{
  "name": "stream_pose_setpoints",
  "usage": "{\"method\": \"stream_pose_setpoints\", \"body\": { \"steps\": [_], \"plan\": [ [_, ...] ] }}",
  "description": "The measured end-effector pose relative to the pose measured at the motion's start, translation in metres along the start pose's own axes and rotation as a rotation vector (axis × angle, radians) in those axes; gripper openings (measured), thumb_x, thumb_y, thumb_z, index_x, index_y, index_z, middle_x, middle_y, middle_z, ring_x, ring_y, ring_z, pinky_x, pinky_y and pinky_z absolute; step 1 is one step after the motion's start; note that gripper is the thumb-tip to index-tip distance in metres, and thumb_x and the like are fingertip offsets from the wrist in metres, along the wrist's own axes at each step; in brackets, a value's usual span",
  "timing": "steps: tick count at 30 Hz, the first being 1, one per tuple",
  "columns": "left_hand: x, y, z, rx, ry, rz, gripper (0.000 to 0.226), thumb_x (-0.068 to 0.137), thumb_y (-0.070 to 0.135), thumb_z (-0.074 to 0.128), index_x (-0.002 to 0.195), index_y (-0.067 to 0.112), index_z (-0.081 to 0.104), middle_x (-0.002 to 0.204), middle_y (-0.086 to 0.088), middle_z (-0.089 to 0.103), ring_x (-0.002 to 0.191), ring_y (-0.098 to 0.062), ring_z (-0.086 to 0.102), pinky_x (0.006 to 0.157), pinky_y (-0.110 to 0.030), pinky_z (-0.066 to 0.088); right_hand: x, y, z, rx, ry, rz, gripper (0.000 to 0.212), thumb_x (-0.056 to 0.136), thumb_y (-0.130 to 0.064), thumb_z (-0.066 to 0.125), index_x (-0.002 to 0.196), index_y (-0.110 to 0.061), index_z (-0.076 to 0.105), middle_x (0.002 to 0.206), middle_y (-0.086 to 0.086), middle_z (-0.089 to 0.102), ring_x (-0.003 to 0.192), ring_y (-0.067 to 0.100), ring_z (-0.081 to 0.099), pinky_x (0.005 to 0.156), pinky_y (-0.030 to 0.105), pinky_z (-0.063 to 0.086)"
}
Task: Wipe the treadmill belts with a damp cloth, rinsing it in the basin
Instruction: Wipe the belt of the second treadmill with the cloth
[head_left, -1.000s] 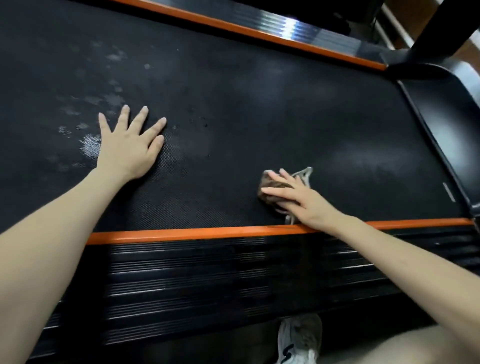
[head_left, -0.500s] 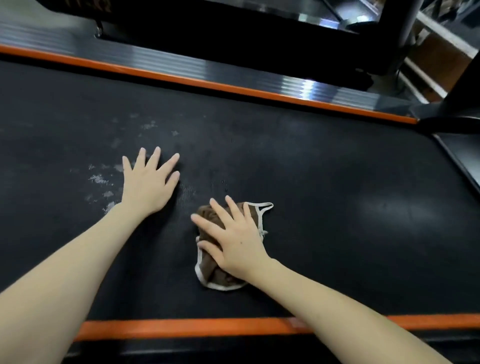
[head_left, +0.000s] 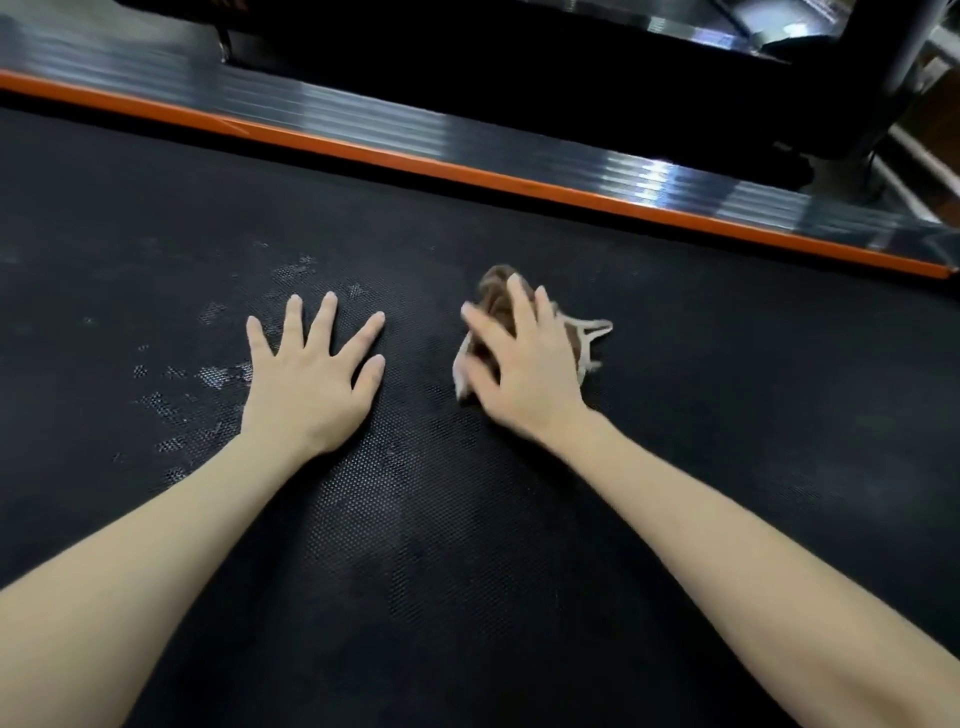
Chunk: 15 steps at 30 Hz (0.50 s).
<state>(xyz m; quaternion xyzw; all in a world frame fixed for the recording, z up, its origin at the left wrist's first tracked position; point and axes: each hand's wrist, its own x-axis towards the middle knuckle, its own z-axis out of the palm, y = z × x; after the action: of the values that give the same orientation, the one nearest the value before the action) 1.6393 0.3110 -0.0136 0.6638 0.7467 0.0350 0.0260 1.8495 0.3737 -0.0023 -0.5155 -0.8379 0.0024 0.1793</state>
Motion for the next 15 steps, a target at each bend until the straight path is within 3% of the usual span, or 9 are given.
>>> {"method": "stream_pose_setpoints", "body": {
  "steps": [3,6,9,12,15],
  "plan": [
    [0.000,-0.002,0.002,0.023,0.015,0.003,0.059,0.091,0.059,0.001,0.148,0.046,0.005,0.160,-0.006,0.002,0.146,-0.032,-0.003,0.113,-0.060,-0.001,-0.044,-0.007,-0.011,0.038,-0.059,-0.309,0.047,0.085,-0.055,0.046,0.125,-0.034,0.059,0.148,0.016,0.036,0.133,0.046,0.031,0.109,0.056,0.024],
    [-0.001,-0.002,0.003,0.017,0.019,0.005,0.067,0.084,0.061,-0.005,0.148,0.047,0.005,0.160,-0.005,0.004,0.146,-0.032,-0.002,0.114,-0.060,-0.001,-0.014,0.021,-0.009,-0.004,-0.073,-0.421,0.038,0.088,-0.051,0.045,0.115,-0.036,0.066,0.141,0.015,0.047,0.126,0.042,0.045,0.101,0.055,0.036],
    [-0.002,-0.002,0.002,0.000,0.024,0.001,0.067,0.084,0.061,-0.005,0.148,0.047,0.008,0.160,-0.005,0.006,0.146,-0.031,-0.001,0.114,-0.059,-0.001,0.039,0.079,0.002,-0.066,0.075,-0.097,0.040,0.087,-0.052,0.042,0.113,-0.035,0.067,0.136,0.017,0.051,0.119,0.043,0.049,0.094,0.059,0.041],
    [-0.002,0.000,0.003,-0.005,0.039,-0.005,0.066,0.084,0.060,-0.003,0.147,0.047,0.010,0.160,-0.006,0.007,0.146,-0.032,0.000,0.114,-0.059,-0.002,0.079,0.122,0.006,-0.090,0.084,0.315,0.045,0.091,-0.054,0.040,0.131,-0.038,0.051,0.145,0.014,0.039,0.130,0.040,0.035,0.104,0.060,0.029],
    [-0.001,0.000,0.003,-0.014,0.035,0.000,0.065,0.084,0.060,-0.002,0.147,0.047,0.011,0.160,-0.006,0.008,0.146,-0.032,0.000,0.114,-0.059,-0.001,0.094,0.110,0.007,-0.142,0.045,0.438,0.049,0.095,-0.051,0.039,0.141,-0.037,0.035,0.149,0.016,0.030,0.132,0.043,0.031,0.107,0.059,0.024]
  ]
}}
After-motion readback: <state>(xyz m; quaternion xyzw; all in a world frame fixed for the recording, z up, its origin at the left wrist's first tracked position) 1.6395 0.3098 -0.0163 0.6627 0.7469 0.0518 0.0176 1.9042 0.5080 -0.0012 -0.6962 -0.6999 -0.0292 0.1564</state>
